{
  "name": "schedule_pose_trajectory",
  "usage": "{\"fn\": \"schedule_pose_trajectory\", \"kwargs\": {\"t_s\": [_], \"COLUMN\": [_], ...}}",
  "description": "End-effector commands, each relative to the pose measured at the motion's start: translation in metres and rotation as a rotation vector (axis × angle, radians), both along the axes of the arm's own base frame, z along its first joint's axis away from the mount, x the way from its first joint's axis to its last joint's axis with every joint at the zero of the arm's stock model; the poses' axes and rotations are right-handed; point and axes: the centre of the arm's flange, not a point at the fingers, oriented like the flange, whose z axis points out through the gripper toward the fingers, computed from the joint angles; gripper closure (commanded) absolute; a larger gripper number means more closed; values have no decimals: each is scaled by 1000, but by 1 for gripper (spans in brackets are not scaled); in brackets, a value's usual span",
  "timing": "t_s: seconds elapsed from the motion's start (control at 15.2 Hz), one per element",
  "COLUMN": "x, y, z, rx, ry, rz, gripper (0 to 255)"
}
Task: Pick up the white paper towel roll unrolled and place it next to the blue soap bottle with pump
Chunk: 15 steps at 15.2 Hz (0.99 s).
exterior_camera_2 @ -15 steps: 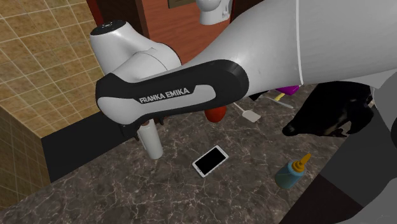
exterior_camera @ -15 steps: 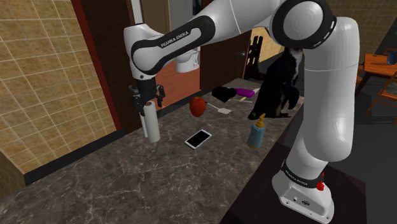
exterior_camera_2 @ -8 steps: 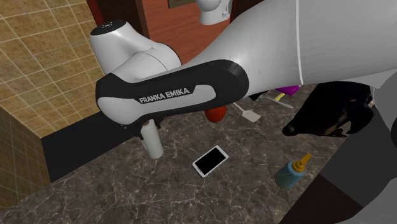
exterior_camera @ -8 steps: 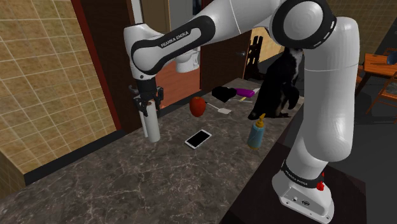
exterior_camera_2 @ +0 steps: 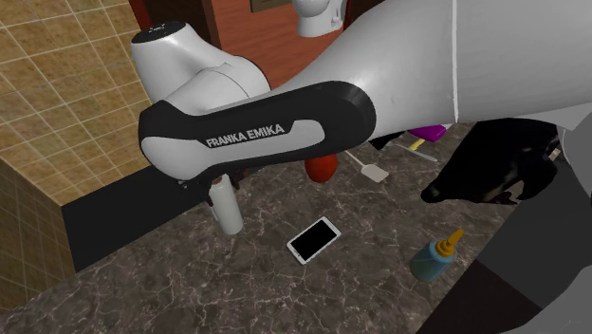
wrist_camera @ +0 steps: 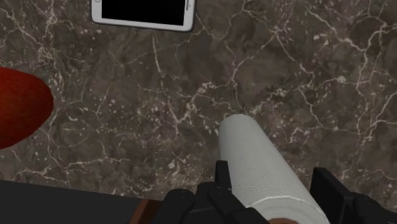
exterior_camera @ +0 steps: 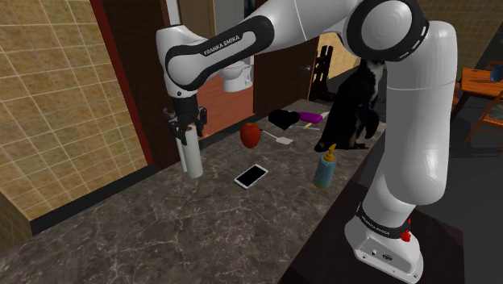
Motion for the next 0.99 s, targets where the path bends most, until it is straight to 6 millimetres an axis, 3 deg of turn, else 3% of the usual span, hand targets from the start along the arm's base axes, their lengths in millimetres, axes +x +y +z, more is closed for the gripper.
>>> {"fn": "schedule_pose_trajectory", "kwargs": {"t_s": [0.0,0.92], "x": [0,0], "y": [1,1], "z": [10,84], "rx": [0,0], "ry": [0,0], "rz": [0,0], "gripper": [255,255]}}
